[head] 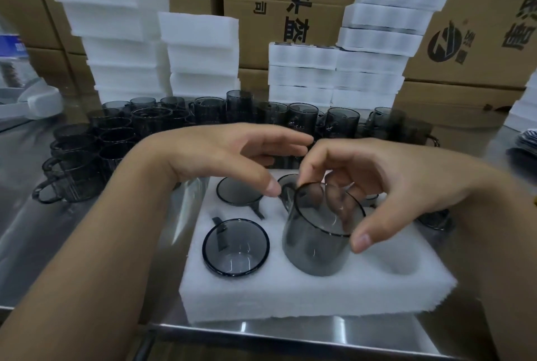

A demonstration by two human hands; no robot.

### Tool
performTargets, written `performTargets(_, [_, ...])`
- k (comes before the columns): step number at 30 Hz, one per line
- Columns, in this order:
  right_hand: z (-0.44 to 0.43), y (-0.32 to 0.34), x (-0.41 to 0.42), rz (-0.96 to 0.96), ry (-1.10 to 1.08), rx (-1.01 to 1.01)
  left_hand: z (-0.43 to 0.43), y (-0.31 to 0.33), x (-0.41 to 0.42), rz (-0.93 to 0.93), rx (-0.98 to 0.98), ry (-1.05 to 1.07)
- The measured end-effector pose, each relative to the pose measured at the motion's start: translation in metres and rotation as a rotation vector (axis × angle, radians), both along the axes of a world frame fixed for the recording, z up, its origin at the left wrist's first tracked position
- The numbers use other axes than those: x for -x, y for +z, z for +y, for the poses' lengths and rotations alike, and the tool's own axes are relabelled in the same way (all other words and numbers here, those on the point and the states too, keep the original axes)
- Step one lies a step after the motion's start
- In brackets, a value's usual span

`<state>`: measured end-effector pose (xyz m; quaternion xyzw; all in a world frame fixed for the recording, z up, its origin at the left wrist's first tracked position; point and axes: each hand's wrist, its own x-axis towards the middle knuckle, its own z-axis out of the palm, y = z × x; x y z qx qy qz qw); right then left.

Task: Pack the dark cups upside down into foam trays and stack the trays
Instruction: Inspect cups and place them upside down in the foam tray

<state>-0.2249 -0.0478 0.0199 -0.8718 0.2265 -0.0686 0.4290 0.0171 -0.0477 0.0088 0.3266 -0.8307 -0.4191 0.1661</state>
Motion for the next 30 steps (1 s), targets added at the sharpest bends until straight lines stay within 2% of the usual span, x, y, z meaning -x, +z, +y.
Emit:
performTargets(3, [0.001, -0.001, -0.002, 0.036, 0.008, 0.000, 0.002, -0.001, 0.007, -0.083, -0.002, -0.071])
performTargets(18, [0.002, 0.000, -0.007, 0.239, 0.010, 0.142, 0.001, -0.003, 0.011, -0.281, 0.024, -0.047])
performTargets(21, [0.001, 0.003, -0.006, 0.163, -0.010, 0.134, 0.000, -0.004, 0.012, -0.305, 0.016, -0.037])
performTargets(24, [-0.008, 0.002, 0.000, -0.006, -0.209, 0.203, -0.003, -0.006, 0.010, -0.366, 0.022, 0.004])
performTargets(27, [-0.017, -0.002, 0.005, 0.150, -0.352, 0.313, -0.005, -0.007, 0.010, -0.378, 0.015, 0.026])
performTargets(30, [-0.017, -0.006, 0.004, 0.382, -0.321, 0.233, -0.003, -0.007, 0.011, -0.339, -0.031, -0.020])
